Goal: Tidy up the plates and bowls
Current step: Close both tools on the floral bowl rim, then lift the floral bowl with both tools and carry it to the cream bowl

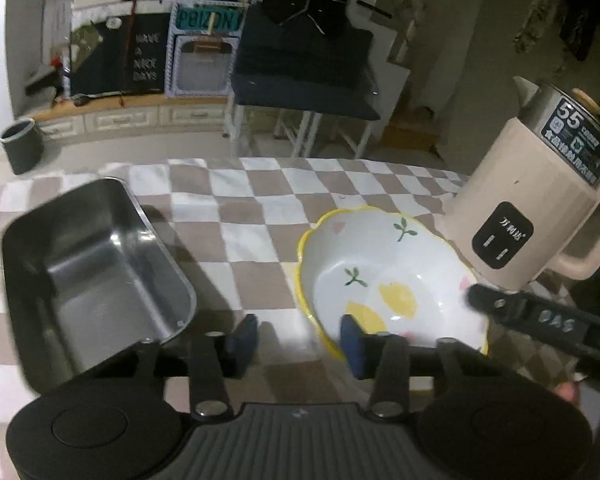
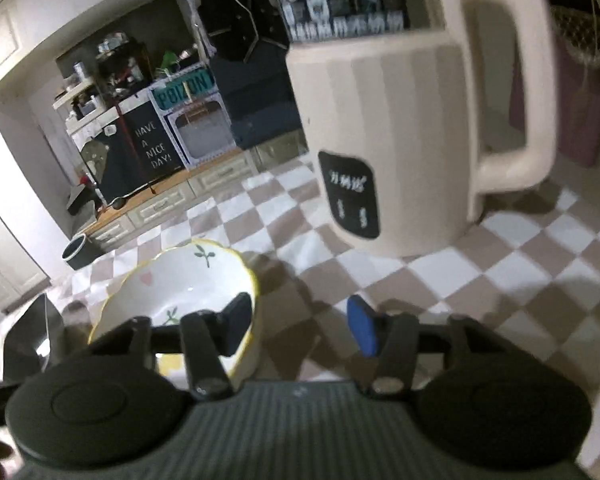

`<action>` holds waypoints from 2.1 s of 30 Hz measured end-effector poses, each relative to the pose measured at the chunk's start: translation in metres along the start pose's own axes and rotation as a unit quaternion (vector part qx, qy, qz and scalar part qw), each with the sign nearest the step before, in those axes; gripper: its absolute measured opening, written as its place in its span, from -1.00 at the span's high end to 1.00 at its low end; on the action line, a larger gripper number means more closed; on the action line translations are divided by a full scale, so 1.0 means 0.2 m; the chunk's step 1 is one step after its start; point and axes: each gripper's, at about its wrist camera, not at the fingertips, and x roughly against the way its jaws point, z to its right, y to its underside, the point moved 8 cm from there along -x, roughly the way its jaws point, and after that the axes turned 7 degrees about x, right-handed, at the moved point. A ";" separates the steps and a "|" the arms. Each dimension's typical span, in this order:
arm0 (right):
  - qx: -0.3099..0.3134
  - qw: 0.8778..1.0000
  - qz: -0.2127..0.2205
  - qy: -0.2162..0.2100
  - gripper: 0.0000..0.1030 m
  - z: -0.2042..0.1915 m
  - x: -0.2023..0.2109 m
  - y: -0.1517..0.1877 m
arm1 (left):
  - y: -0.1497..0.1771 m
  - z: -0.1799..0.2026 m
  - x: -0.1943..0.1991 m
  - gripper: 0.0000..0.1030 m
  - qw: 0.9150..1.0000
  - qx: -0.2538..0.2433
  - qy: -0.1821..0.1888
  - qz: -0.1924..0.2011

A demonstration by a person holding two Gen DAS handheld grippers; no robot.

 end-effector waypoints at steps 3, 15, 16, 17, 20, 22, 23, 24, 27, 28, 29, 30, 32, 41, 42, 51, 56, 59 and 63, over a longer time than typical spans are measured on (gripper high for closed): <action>0.003 1.000 -0.013 -0.027 0.29 -0.04 -0.05 0.02 | -0.02 0.00 -0.04 0.40 1.000 0.001 0.003 0.000; 0.007 0.999 -0.005 -0.050 0.61 -0.05 -0.12 0.03 | -0.06 0.03 -0.15 0.70 1.000 -0.015 -0.001 -0.022; 0.008 0.999 -0.004 -0.050 0.61 -0.05 -0.11 0.03 | -0.06 0.03 -0.15 0.70 1.000 -0.017 -0.002 -0.023; 0.006 0.999 -0.004 -0.051 0.63 -0.05 -0.10 0.03 | -0.06 0.03 -0.15 0.71 1.000 -0.016 -0.004 -0.025; -0.001 0.999 -0.012 -0.045 0.77 -0.04 -0.06 0.03 | -0.05 0.04 -0.14 0.73 0.999 -0.018 -0.012 -0.024; 0.019 0.999 -0.012 -0.028 0.76 -0.06 -0.06 0.02 | -0.04 0.04 -0.14 0.73 1.000 -0.014 -0.011 -0.021; 0.030 0.999 -0.008 -0.025 0.76 -0.07 -0.05 0.02 | -0.04 0.04 -0.13 0.72 1.000 -0.014 -0.009 -0.021; 0.035 0.999 -0.006 -0.025 0.76 -0.07 -0.05 0.02 | -0.04 0.04 -0.12 0.72 1.000 -0.014 -0.007 -0.020; 0.036 0.999 -0.003 -0.031 0.77 -0.07 -0.02 0.00 | -0.04 0.05 -0.08 0.72 1.000 -0.013 -0.005 -0.005; 0.038 0.999 0.001 -0.033 0.77 -0.07 0.00 -0.01 | -0.04 0.05 -0.05 0.72 1.000 -0.012 -0.004 -0.001; 0.039 0.999 0.005 -0.034 0.77 -0.08 0.01 -0.02 | -0.05 0.06 -0.03 0.72 1.000 -0.013 -0.003 0.002; 0.040 0.999 0.008 -0.036 0.77 -0.08 0.03 -0.02 | -0.05 0.06 -0.01 0.72 1.000 -0.014 -0.003 0.006; 0.037 0.998 0.012 -0.043 0.77 -0.09 0.07 -0.04 | -0.07 0.06 0.06 0.72 1.000 -0.015 -0.005 0.014; 0.056 0.995 0.031 -0.071 0.77 -0.22 0.30 -0.11 | -0.13 0.06 0.40 0.72 0.998 -0.002 -0.017 0.058; 0.057 0.995 0.032 -0.076 0.77 -0.24 0.32 -0.11 | -0.13 0.06 0.44 0.72 0.998 -0.001 -0.017 0.062; 0.056 0.992 0.057 -0.102 0.77 -0.34 0.67 -0.14 | -0.13 0.11 0.86 0.72 0.995 -0.015 -0.021 0.096; 0.054 0.989 0.069 -0.116 0.77 -0.38 0.88 -0.12 | -0.08 0.11 1.09 0.72 0.993 -0.019 -0.016 0.114; 0.060 0.988 0.081 -0.120 0.77 -0.41 1.00 -0.10 | -0.03 0.10 1.21 0.72 0.992 -0.023 -0.008 0.120; 0.055 0.986 0.083 -0.134 0.77 -0.44 1.11 -0.05 | 0.04 0.07 1.36 0.72 0.991 -0.026 -0.002 0.129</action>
